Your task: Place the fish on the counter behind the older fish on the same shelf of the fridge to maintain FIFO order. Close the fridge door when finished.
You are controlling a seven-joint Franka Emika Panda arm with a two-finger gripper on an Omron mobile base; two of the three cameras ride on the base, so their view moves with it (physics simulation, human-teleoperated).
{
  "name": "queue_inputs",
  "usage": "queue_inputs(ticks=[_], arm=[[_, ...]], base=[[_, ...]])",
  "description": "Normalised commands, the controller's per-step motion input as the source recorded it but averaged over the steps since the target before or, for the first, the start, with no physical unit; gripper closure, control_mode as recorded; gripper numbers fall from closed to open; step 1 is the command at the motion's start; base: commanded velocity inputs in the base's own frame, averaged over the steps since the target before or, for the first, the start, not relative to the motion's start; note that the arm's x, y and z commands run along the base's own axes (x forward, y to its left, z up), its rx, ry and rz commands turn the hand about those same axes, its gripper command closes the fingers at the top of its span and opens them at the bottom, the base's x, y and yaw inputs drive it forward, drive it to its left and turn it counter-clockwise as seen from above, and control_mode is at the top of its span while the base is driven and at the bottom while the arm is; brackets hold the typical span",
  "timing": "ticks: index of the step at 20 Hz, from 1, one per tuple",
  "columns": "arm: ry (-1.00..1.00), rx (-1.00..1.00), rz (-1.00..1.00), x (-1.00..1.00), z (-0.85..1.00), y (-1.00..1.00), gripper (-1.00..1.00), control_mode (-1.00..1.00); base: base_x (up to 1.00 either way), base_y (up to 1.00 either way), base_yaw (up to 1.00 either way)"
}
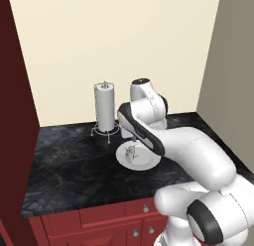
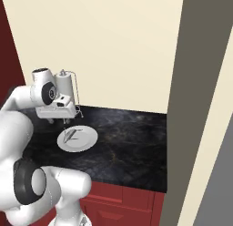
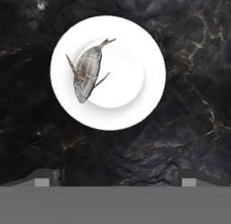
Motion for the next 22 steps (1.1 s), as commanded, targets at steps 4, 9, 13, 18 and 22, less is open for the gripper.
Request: queue_inputs(ticks=[4,9,13,18,22], arm=[[0.09,0.0,0.0,0.17,-0.87,0.02,-1.0,-1.0],[0.05,0.0,-0.04,0.37,-0.58,0.0,-1.0,-1.0],[0.0,0.0,-0.02,0.43,-0.43,0.13,-1.0,-1.0],[-0.06,0.0,-0.01,0.32,-0.3,0.28,-1.0,-1.0],[-0.05,0.0,0.0,0.15,-0.16,0.19,-1.0,-1.0]], base=[[0.0,0.0,0.0],[0.0,0.0,0.0],[0.0,0.0,0.0],[0.0,0.0,0.0],[0.0,0.0,0.0]])
